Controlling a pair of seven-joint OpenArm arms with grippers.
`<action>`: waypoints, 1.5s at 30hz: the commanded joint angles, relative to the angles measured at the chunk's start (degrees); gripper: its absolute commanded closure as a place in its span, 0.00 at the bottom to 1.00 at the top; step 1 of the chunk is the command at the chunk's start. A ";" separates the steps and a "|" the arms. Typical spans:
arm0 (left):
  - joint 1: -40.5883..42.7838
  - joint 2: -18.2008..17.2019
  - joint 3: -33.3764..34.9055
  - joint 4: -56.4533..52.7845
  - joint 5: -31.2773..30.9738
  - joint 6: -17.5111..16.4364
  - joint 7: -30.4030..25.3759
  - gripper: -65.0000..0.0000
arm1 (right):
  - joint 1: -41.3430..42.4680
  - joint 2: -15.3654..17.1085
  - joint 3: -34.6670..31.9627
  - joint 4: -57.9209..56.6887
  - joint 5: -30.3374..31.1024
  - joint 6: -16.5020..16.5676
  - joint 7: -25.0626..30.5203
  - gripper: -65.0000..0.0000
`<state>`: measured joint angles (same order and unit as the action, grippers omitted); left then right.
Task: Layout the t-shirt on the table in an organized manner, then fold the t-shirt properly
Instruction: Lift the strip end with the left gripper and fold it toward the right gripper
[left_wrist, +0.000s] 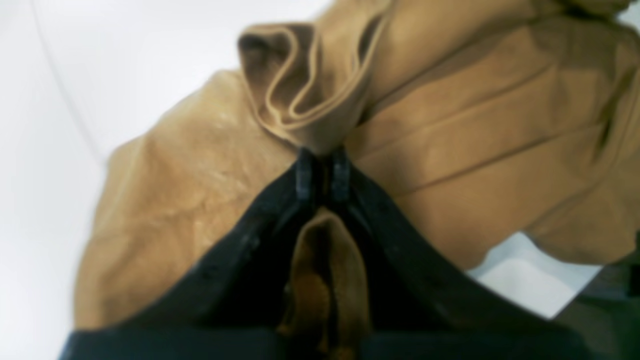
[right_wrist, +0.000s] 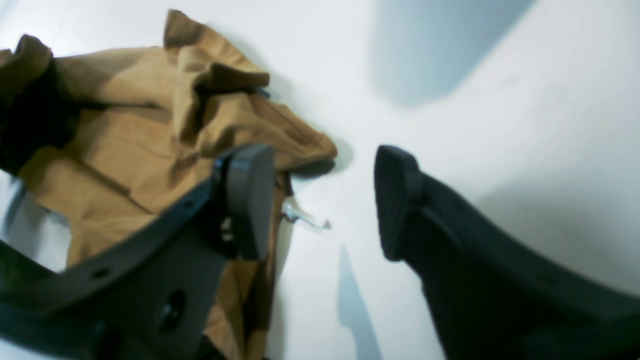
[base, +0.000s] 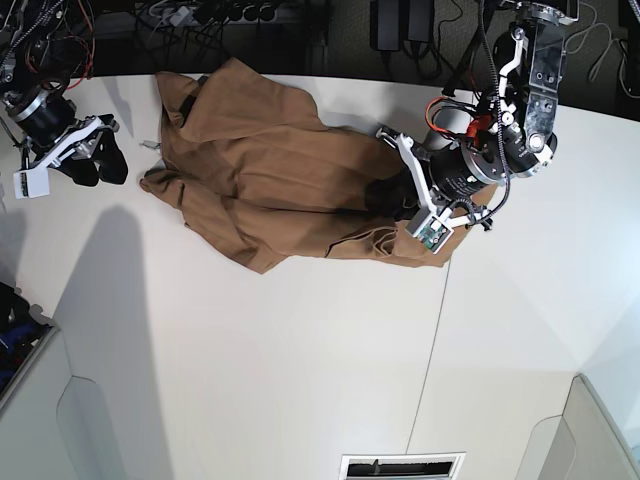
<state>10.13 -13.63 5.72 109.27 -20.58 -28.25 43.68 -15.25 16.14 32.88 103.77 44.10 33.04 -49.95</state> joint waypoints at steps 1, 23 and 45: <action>-0.57 0.46 0.35 0.22 -1.29 -0.07 -1.25 0.88 | 0.28 0.70 0.35 0.92 0.79 0.17 1.51 0.51; 1.55 0.81 -5.77 0.04 -28.92 -11.56 7.54 0.43 | 4.42 -5.51 0.20 -10.93 -0.59 0.26 6.43 0.31; 9.86 5.16 9.38 1.70 -13.38 -10.36 -4.11 0.43 | 7.87 -6.69 -12.15 -10.51 -6.08 0.20 5.95 0.31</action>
<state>20.29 -8.64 15.07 110.10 -32.88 -38.35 40.73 -7.92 9.10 20.67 92.36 37.39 33.01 -44.97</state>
